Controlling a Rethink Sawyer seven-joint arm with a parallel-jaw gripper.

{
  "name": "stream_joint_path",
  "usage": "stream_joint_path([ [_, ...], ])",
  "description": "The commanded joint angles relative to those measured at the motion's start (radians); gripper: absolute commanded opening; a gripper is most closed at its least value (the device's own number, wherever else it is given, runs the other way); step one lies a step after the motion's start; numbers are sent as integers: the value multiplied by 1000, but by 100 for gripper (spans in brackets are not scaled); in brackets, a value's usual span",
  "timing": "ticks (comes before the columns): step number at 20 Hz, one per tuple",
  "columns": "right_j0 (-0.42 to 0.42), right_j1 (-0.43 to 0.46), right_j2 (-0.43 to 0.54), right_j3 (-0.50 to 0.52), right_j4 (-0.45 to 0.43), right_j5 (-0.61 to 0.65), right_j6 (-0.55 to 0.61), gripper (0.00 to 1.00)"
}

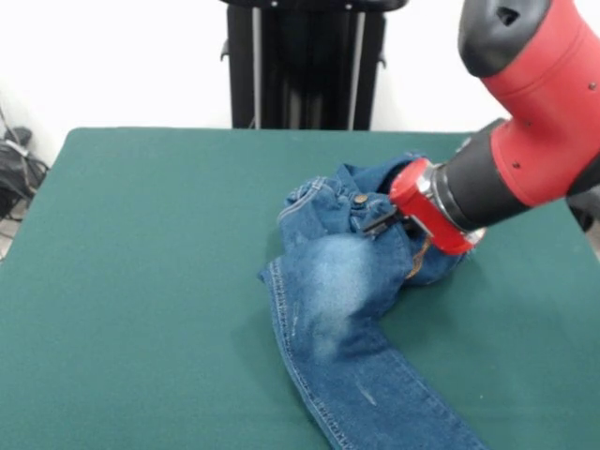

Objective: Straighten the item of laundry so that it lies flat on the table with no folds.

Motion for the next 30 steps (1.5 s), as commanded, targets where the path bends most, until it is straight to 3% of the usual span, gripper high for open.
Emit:
stream_joint_path([
  [1,4,46,37,-156,7,135,360,0],
  [15,-15,81,-1,-252,8,238,436,0],
  [30,-83,180,-103,-481,40,401,578,0],
])
